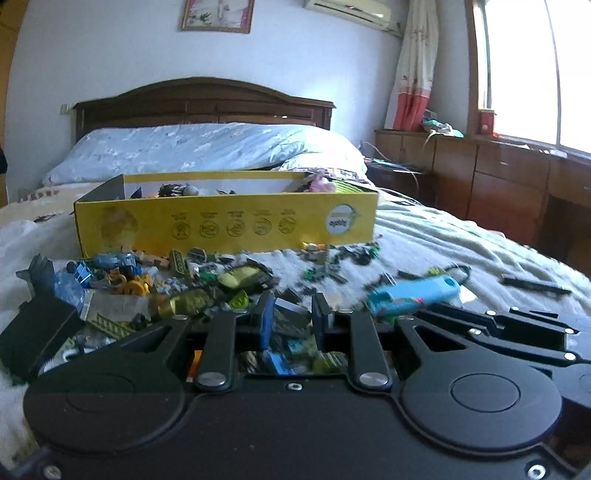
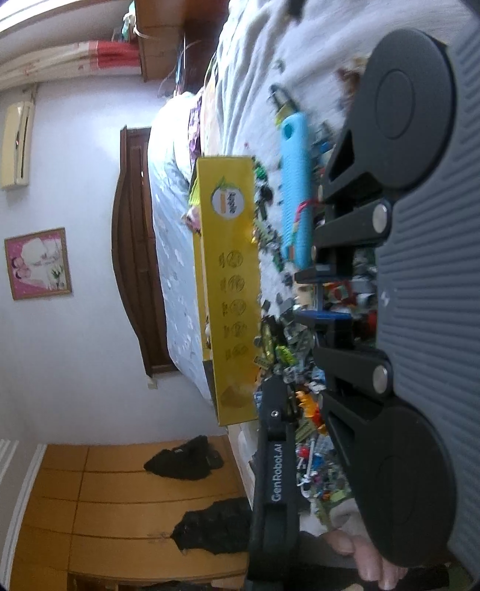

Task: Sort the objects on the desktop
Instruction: 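Carry both pieces into the yellow box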

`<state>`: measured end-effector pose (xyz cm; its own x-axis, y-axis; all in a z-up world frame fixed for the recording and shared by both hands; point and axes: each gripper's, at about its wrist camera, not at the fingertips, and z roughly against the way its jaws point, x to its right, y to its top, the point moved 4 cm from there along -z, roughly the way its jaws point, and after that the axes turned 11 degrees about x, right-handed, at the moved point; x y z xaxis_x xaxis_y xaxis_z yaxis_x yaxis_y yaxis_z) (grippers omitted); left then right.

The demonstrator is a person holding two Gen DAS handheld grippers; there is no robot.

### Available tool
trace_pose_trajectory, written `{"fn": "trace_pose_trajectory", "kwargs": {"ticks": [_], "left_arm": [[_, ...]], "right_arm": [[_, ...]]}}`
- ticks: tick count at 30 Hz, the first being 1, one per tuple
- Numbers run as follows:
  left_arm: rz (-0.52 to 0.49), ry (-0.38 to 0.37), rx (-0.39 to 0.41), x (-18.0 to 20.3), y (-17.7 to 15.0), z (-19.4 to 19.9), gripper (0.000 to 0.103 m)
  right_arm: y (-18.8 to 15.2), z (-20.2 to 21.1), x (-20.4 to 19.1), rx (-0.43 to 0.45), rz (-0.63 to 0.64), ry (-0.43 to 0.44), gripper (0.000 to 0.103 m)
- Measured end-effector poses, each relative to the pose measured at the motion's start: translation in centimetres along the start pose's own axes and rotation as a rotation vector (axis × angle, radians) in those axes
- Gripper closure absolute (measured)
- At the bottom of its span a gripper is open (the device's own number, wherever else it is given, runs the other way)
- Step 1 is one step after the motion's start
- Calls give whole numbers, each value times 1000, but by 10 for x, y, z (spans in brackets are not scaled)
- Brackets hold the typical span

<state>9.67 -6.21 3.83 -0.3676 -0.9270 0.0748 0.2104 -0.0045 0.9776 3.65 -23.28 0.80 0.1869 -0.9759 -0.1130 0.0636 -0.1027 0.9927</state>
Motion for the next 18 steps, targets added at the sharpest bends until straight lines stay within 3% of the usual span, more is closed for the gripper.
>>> {"fn": "trace_pose_trajectory", "kwargs": {"ticks": [4, 9, 18], "left_arm": [[22, 10, -10, -18, 23, -23, 82], [-30, 47, 14, -32, 51, -57, 82], [-34, 108, 36, -70, 96, -134, 82]], "right_arm": [[25, -28, 2, -10, -22, 45, 86], [53, -75, 6, -44, -58, 91, 86], [84, -171, 14, -104, -23, 98, 86]]}}
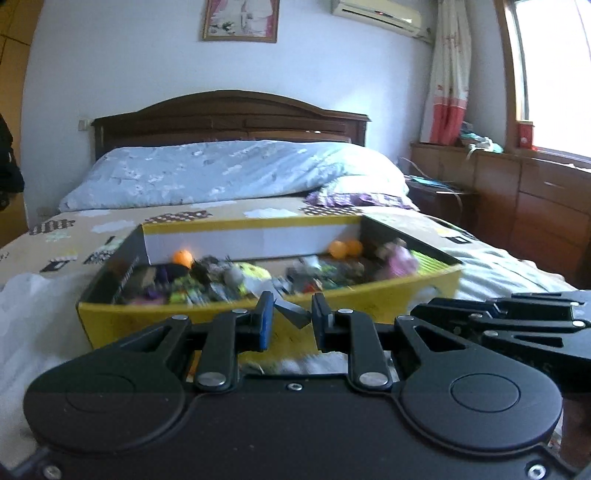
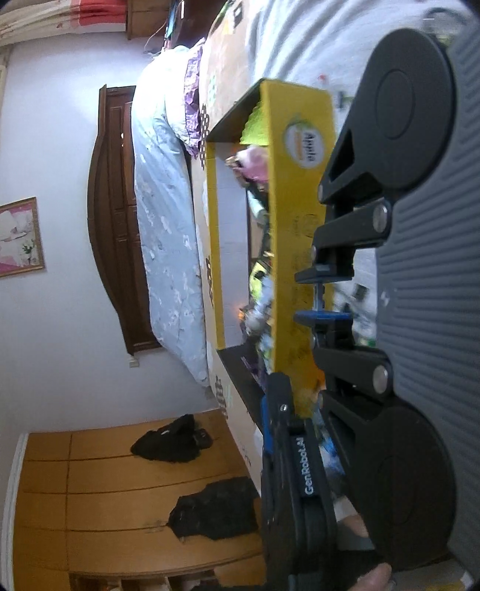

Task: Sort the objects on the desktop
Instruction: 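Carry both pieces into the yellow box, then open both grippers inside the yellow box to release the pieces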

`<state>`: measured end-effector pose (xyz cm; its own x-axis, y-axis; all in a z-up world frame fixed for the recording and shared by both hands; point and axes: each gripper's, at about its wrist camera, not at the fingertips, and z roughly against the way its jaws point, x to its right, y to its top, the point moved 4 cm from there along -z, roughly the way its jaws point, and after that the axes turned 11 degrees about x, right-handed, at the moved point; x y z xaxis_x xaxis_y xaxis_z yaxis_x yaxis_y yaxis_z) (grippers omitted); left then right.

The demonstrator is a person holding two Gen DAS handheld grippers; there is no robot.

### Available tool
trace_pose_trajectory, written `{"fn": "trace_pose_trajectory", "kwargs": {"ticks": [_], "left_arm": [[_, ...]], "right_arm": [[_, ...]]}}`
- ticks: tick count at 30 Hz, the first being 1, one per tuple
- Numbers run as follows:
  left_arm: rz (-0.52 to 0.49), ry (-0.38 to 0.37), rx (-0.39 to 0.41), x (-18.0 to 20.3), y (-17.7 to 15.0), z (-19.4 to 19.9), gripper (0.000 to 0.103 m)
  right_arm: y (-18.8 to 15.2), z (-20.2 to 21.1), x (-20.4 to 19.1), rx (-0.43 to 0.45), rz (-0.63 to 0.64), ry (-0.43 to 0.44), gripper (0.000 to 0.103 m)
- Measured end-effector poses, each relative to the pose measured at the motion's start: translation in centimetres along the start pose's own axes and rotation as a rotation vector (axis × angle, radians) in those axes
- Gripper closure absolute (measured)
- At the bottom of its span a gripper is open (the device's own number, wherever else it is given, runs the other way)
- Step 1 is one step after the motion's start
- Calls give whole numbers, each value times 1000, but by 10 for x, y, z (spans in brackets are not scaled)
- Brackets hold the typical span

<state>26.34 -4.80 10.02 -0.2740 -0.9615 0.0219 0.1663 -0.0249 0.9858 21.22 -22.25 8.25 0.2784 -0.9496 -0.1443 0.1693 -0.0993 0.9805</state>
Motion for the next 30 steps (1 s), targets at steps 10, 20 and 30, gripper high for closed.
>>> {"fn": "trace_pose_trajectory", "kwargs": {"ticks": [10, 20, 30], "left_arm": [[9, 118, -50, -50, 11, -96, 82], [-7, 198, -61, -75, 1, -131, 53], [44, 201, -70, -74, -4, -104, 21]], "right_arm": [[21, -102, 18, -63, -2, -48, 86], [17, -158, 46, -138, -97, -141, 45], [17, -145, 41, -136, -91, -127, 35]]}}
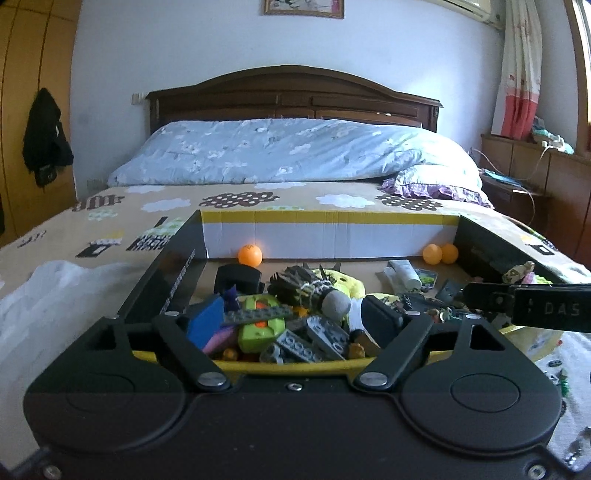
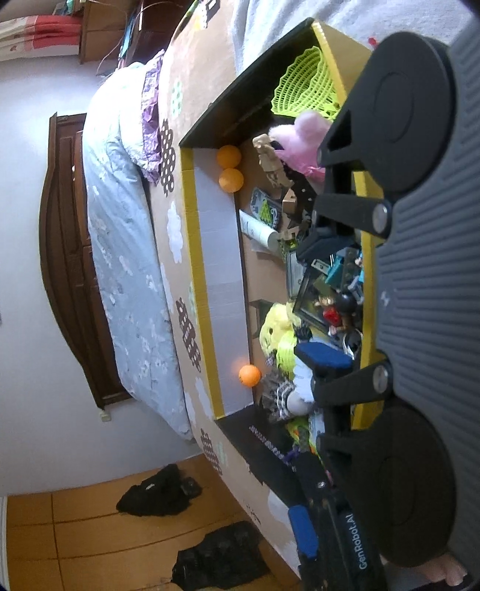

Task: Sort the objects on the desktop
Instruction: 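Open both grippers inside the yellow box to release the pieces, then move both open grippers back over the Lego pile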

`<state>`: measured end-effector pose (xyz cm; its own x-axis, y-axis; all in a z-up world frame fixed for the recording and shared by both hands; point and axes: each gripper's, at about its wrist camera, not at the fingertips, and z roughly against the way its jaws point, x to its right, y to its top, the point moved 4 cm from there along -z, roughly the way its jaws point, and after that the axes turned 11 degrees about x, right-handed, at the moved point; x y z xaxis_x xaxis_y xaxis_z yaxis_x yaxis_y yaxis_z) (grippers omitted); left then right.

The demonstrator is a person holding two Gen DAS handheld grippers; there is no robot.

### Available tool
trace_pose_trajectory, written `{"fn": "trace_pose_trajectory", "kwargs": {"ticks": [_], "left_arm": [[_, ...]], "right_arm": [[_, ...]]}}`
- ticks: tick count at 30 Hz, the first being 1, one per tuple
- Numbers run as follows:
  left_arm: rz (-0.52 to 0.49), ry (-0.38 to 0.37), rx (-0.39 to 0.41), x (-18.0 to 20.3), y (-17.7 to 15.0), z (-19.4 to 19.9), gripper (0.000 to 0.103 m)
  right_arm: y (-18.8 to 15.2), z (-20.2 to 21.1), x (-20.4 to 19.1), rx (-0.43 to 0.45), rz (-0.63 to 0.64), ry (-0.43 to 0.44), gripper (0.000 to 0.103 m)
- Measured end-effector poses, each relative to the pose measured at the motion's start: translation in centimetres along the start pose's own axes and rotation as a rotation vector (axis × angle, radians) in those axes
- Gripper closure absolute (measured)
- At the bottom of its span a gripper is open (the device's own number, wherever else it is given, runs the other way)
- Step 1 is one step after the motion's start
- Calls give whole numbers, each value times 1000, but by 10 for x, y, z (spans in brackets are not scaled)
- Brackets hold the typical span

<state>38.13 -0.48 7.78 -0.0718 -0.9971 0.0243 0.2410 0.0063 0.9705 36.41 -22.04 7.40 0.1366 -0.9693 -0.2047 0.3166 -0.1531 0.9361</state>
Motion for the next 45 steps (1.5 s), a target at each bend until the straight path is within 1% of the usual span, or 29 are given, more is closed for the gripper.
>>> {"fn": "trace_pose_trajectory", "kwargs": {"ticks": [5, 7, 11, 15, 19, 21, 24, 28, 30, 31, 36, 39, 45], "left_arm": [[12, 4, -5, -1, 4, 28, 13], [34, -3, -4, -1, 5, 45, 8], [77, -45, -14, 0, 8, 80, 6], [55, -22, -22, 8, 10, 116, 4], [17, -19, -48, 15, 8, 149, 3], [2, -18, -49, 18, 8, 165, 3], [-4, -14, -51, 22, 9, 189, 2], [8, -13, -48, 26, 9, 216, 2], [5, -13, -47, 28, 7, 230, 2], [1, -13, -48, 30, 5, 235, 2], [-1, 8, -58, 32, -10, 260, 1], [17, 6, -78, 32, -22, 272, 1], [47, 13, -106, 33, -46, 292, 1]], "right_arm": [[5, 26, -10, 14, 11, 29, 22], [5, 41, -15, 22, 22, 47, 20], [3, 70, -27, 5, 57, 57, 19], [-1, 102, -39, -21, 65, 74, 16], [-4, 131, -43, -55, 67, 42, 16], [-5, 145, -43, -65, 61, 32, 14], [-5, 167, -42, -53, 60, 17, 13], [-7, 191, -42, -45, 62, 10, 8], [-10, 203, -45, -47, 70, 14, 5], [-12, 207, -47, -48, 72, 17, 0], [-28, 231, -56, -56, 80, 37, 0], [-40, 243, -55, -59, 64, 14, 0], [-61, 266, -56, -67, 64, 8, 0]]}}
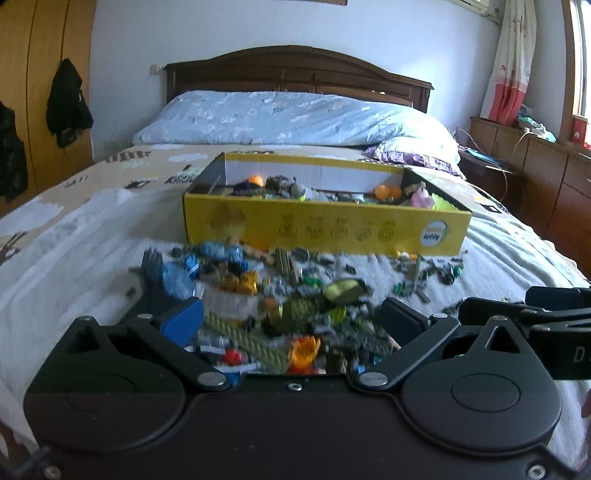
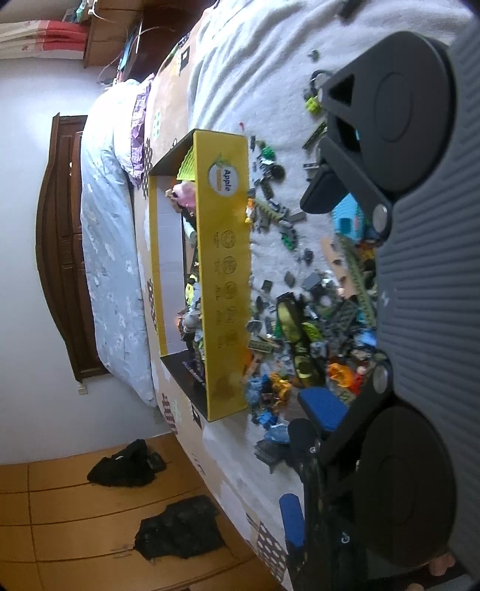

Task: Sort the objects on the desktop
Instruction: 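Move both open grippers back over the Lego pile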

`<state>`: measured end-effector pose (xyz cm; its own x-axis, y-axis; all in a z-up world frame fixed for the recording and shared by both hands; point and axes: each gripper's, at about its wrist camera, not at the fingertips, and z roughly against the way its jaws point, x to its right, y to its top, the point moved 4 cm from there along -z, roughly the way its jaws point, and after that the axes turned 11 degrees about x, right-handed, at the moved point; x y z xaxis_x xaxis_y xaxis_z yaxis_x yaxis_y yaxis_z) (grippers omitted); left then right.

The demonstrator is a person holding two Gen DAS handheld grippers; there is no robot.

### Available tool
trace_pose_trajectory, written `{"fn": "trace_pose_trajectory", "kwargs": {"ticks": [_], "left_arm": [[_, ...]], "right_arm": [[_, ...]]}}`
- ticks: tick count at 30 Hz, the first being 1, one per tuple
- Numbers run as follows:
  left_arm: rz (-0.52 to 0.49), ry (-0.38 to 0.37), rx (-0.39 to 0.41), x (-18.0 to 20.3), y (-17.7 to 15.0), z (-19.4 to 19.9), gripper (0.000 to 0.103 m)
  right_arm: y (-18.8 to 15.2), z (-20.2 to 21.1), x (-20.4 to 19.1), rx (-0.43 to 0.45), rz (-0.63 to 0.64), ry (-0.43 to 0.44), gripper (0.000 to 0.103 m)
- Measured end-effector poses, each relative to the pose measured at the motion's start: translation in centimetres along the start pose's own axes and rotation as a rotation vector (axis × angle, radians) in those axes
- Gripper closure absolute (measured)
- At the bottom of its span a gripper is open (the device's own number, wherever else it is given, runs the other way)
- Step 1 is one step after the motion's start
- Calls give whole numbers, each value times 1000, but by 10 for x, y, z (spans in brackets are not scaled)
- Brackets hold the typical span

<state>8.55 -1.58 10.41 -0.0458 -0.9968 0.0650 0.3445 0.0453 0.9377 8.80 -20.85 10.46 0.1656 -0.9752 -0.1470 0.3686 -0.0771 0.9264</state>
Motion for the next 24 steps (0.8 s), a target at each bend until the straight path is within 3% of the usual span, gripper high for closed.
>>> {"fn": "trace_pose_trajectory", "kwargs": {"ticks": [9, 13, 18, 24], "left_arm": [[27, 34, -29, -1, -38, 24, 1], [59, 36, -43, -7, -52, 36, 1], [5, 47, -35, -10, -67, 45, 1], [25, 40, -86, -20, -89, 38, 1]], "right_arm": [[-39, 25, -7, -31, -2, -7, 0], [-51, 36, -8, 3, -2, -44, 0], [-69, 49, -1, 35, -60, -71, 0], [-100, 48, 4, -20, -59, -84, 0]]}}
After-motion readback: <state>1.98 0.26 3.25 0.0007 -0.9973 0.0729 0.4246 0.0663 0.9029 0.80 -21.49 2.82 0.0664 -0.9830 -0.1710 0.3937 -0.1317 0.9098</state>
